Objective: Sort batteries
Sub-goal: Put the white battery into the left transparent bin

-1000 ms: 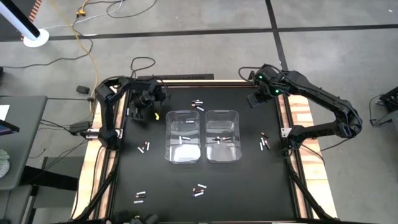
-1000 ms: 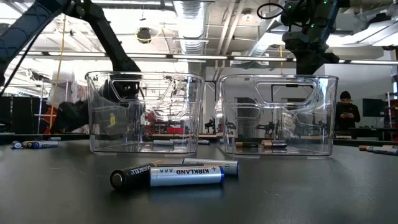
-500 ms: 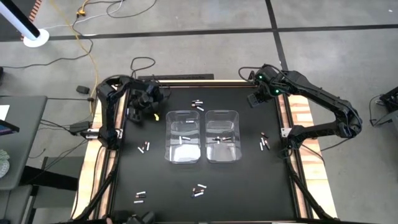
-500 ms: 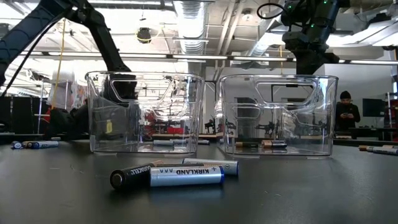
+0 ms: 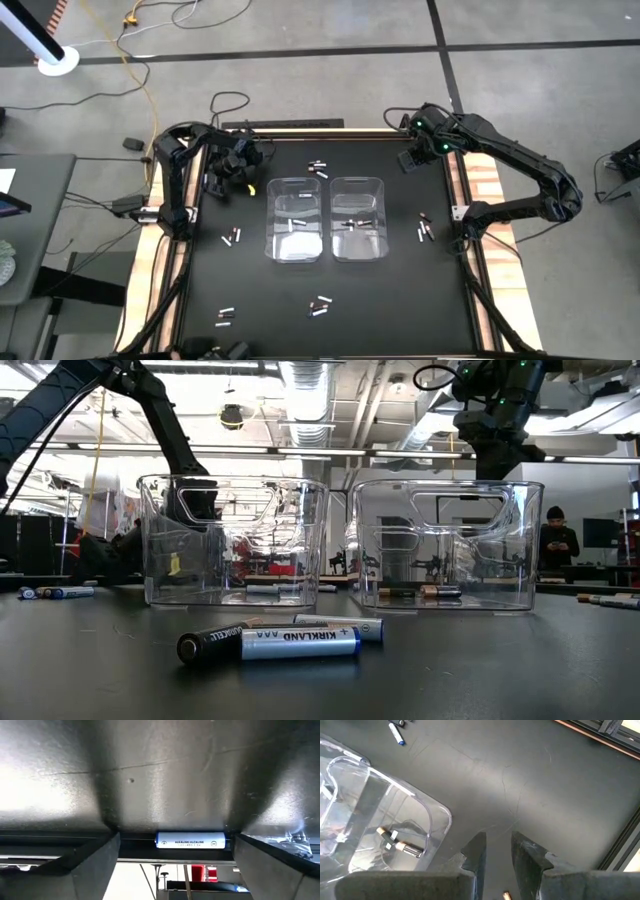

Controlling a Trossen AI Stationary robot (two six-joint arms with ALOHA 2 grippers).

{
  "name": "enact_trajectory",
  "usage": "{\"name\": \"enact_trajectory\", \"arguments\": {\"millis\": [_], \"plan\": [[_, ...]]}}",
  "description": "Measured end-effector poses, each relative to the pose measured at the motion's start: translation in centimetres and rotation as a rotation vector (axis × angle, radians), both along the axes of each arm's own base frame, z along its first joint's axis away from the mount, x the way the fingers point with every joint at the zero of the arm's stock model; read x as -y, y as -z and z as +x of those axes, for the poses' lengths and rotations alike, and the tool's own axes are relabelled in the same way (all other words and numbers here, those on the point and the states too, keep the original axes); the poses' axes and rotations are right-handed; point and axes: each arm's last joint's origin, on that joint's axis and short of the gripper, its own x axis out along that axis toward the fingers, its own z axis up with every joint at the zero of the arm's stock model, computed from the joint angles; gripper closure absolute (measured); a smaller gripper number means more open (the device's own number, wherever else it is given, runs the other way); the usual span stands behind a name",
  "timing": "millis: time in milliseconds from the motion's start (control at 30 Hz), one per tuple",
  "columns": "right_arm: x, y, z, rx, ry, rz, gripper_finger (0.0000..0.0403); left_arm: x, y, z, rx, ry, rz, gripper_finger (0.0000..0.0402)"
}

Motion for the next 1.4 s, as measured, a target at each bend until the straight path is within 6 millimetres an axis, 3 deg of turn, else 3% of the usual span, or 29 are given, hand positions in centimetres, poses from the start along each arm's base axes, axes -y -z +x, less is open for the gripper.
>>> {"name": "enact_trajectory", "arguments": {"millis": [767, 1400], "plan": [[0.0, 0.0, 0.0, 0.002, 0.007, 0.003, 0.0296, -1.1, -0.2, -0.1, -0.007, 0.009, 0.051, 0.0204], [0.0, 0.0, 0.0, 0.001, 0.005, 0.002, 0.0296, -1.4, -0.6, 0.1, 0.001, -0.008, 0.056, 0.0211]]}}
